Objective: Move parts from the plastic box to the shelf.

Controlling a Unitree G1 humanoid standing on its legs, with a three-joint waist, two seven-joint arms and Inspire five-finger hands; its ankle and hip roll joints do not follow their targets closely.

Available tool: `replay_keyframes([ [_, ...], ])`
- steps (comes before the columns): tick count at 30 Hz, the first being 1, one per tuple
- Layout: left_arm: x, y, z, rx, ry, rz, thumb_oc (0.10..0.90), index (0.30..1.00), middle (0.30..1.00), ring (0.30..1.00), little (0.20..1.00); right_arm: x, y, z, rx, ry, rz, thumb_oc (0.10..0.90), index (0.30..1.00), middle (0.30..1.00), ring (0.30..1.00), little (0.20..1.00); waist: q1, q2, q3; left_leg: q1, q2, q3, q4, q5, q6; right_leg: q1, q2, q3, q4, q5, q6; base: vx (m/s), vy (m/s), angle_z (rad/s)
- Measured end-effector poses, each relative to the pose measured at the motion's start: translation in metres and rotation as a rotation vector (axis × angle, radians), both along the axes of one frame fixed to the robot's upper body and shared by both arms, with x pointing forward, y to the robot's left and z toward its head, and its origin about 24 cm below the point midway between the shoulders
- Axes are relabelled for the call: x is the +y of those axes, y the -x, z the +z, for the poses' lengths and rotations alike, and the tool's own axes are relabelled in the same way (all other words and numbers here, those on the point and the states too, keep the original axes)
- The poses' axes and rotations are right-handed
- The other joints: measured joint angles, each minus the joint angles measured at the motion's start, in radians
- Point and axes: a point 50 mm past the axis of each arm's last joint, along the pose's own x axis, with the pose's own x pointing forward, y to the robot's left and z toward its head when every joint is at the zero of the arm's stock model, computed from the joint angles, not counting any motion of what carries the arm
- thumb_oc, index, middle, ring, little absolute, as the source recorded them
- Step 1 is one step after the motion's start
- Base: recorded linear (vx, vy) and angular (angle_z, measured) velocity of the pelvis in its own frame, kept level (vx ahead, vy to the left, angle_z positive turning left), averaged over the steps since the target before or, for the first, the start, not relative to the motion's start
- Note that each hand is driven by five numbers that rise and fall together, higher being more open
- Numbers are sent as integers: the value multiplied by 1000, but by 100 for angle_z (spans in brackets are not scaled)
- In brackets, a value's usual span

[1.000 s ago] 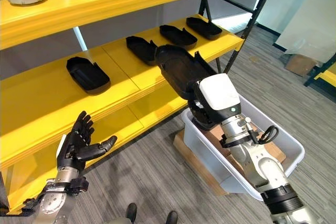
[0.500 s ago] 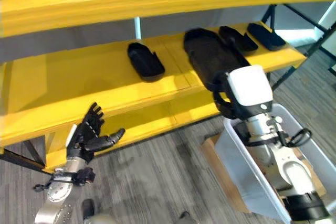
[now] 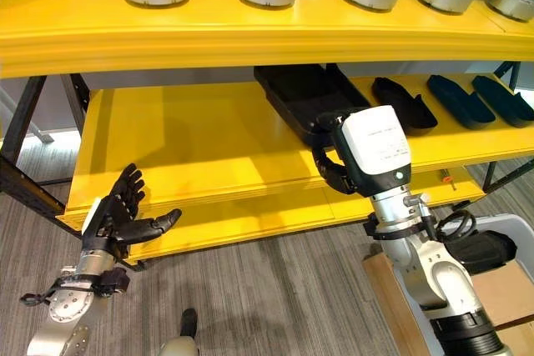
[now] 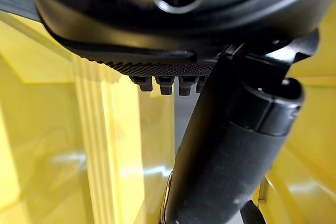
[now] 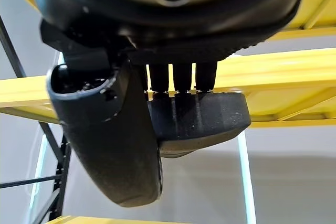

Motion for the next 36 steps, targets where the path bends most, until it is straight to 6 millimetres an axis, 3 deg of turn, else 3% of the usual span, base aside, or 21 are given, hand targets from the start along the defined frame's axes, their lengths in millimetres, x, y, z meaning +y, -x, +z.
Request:
replay_keyframes([
  [4,1,6,-6,19,24,30,900,1000,1000,1000,1000,4,-4,-2,16,-18,-14,400,300,300,300,300,3,-30,-20,1,-16,30,3,-6,8,-22,-23,5,0,10,4,49,125,-19],
  [9,4,11,-10,36,24,61,900,1000,1000,1000,1000,19,-10,-6,48,-9,40,400,300,300,300,300,7,-37,-23,23,-34,50,-8,-19,22,-26,-46,24,6,37,4,27,129,-9],
  [10,5,11,-11,40,17,69,900,1000,1000,1000,1000,26,-12,-9,60,-17,59,400,300,300,300,300,13,-40,-23,-25,-48,56,84,-55,56,-71,-80,27,81,43,1,15,281,4],
  [11,4,10,-12,43,20,66,900,1000,1000,1000,1000,28,-13,-11,68,-17,63,400,300,300,300,300,10,-37,-21,-71,-58,57,183,-107,115,-100,-108,27,139,43,1,0,226,9],
  [12,2,11,-16,54,32,65,900,1000,1000,1000,1000,28,-15,-15,94,-5,61,400,300,300,300,300,5,-19,-25,-106,-60,57,259,-146,147,-125,-131,38,197,51,-6,17,163,4],
  [13,1,13,-19,64,43,75,900,1000,1000,1000,1000,29,-16,-22,125,3,62,400,300,300,300,300,5,-2,-29,-107,-61,61,268,-171,91,-137,-138,59,222,92,-21,53,72,0],
  [14,2,13,-20,67,44,81,900,1000,1000,1000,1000,30,-17,-27,148,8,65,400,300,300,300,300,5,13,-28,-98,-63,64,249,-171,95,-166,-142,80,244,172,-30,61,-15,-14],
  [15,5,12,-18,58,32,89,900,1000,1000,1000,1000,34,-17,-31,165,17,78,400,300,300,300,300,7,22,-18,-71,-56,62,196,-161,108,-230,-145,109,289,231,-11,111,-175,-26],
  [16,12,11,-14,47,5,118,900,1000,1000,1000,1000,39,-17,-31,176,72,110,400,300,300,300,300,12,34,-4,-50,-55,63,110,-110,127,-288,-103,153,276,113,23,170,-312,-13],
  [17,15,7,-9,32,-31,114,900,1000,1000,1000,1000,42,-15,-26,163,112,153,400,300,300,300,300,7,33,12,-47,-76,54,60,-57,129,-279,-85,192,82,64,56,200,-383,4],
  [18,14,2,-6,13,-28,111,900,1000,1000,1000,1000,44,-17,-21,144,115,162,400,300,300,300,300,4,36,35,-43,-84,47,55,-52,129,-258,-82,202,-30,67,61,177,-298,30],
  [20,11,-7,0,-17,-18,102,900,1000,1000,1000,1000,45,-19,-13,116,119,166,400,300,300,300,300,-1,48,73,-44,-92,24,55,-47,122,-227,-69,219,-132,95,61,160,-261,58],
  [21,6,-11,1,-31,0,93,900,1000,1000,1000,1000,43,-17,-15,122,123,159,400,300,300,300,300,-2,49,76,-45,-94,-2,43,-47,121,-178,-37,236,-138,98,67,189,-347,92],
  [23,2,-10,3,-43,15,86,900,1000,1000,1000,1000,43,-16,-11,111,137,163,400,300,300,300,300,9,32,76,-43,-94,-4,30,-45,119,-116,8,189,-120,94,64,121,-264,84],
  [24,1,-8,4,-47,14,82,900,1000,1000,1000,1000,43,-15,-8,98,133,170,400,300,300,300,300,6,14,74,-46,-95,-3,24,-32,101,-81,36,179,-115,88,47,63,-154,68],
  [25,2,-5,6,-54,6,78,900,1000,1000,1000,1000,45,-14,-4,79,130,180,400,300,300,300,300,11,-11,72,-60,-103,4,29,-22,88,-64,36,136,-132,18,33,75,-221,66],
  [26,-3,-4,0,-40,43,79,900,1000,1000,1000,1000,42,-14,0,63,126,174,400,300,300,300,300,0,35,82,-77,-66,-29,29,-8,73,-57,78,119,-119,12,10,39,-137,58],
  [28,-9,2,-8,-1,52,44,900,1000,1000,1000,1000,40,-13,2,56,116,168,400,300,300,300,300,-19,49,81,-81,-12,-34,0,-3,64,-60,127,78,-95,-19,-5,77,-221,51],
  [31,-9,12,-17,47,57,38,900,1000,1000,1000,1000,37,-13,7,39,110,166,400,300,300,300,300,-22,50,76,-49,46,-36,-32,41,33,-52,183,80,-80,-54,-26,55,-138,-7],
  [36,-11,10,-16,43,92,28,900,1000,1000,1000,1000,34,-14,12,31,103,148,400,300,300,300,300,-31,60,72,-42,59,-50,-70,67,14,-55,200,69,-78,-70,-30,17,-77,4],
])
